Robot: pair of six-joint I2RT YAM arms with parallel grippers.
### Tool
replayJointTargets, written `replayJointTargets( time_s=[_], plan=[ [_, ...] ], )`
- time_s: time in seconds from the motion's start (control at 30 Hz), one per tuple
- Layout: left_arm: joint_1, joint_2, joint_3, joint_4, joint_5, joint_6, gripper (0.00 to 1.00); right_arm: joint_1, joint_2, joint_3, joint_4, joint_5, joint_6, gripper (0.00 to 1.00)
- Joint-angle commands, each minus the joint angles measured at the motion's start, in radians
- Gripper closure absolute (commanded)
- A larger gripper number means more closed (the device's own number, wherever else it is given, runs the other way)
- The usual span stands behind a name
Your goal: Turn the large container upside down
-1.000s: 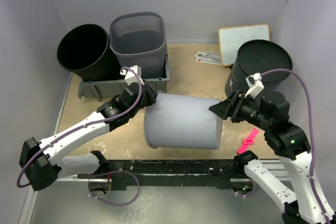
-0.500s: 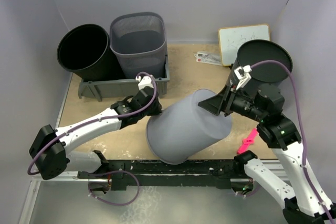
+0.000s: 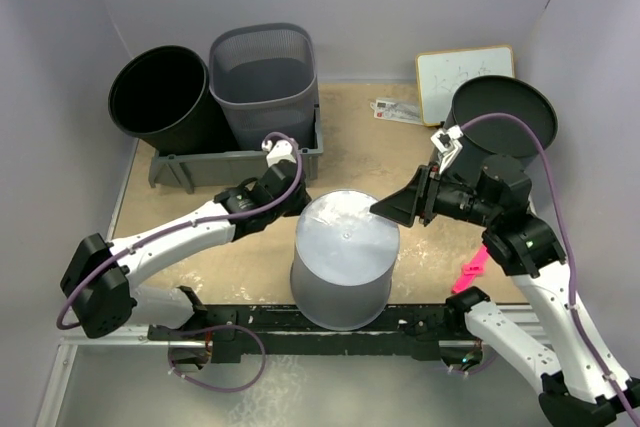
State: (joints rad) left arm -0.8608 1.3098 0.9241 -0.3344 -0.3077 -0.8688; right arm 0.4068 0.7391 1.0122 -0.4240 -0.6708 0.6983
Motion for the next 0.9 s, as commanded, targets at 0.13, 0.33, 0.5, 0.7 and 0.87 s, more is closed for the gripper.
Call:
replayJointTargets(
  time_s=[0.13, 0.33, 0.5, 0.7, 0.87],
  plan=[
    [0.000, -0.091, 0.175, -0.230, -0.095, 0.095, 0.81, 0.004, 0.053, 0.126, -0.272, 0.151, -0.243, 0.34],
    [0.006, -0.205, 0.279, -0.541, -0.083, 0.152, 0.72, 0.004, 0.099, 0.136, -0.385, 0.237, -0.316, 0.38],
    [0.006, -0.356, 0.211, -0.603, 0.134, 0.154, 0.73, 0.004, 0.106, 0.082, -0.340, 0.292, -0.272, 0.61],
    [0.006, -0.454, 0.118, -0.489, 0.293, 0.108, 0.76, 0.004, 0.109, 0.071, -0.283, 0.298, -0.241, 0.99],
    [0.007, -0.437, 0.102, -0.440, 0.382, 0.108, 0.78, 0.004, 0.101, 0.095, -0.313, 0.380, -0.248, 1.00]
  ],
)
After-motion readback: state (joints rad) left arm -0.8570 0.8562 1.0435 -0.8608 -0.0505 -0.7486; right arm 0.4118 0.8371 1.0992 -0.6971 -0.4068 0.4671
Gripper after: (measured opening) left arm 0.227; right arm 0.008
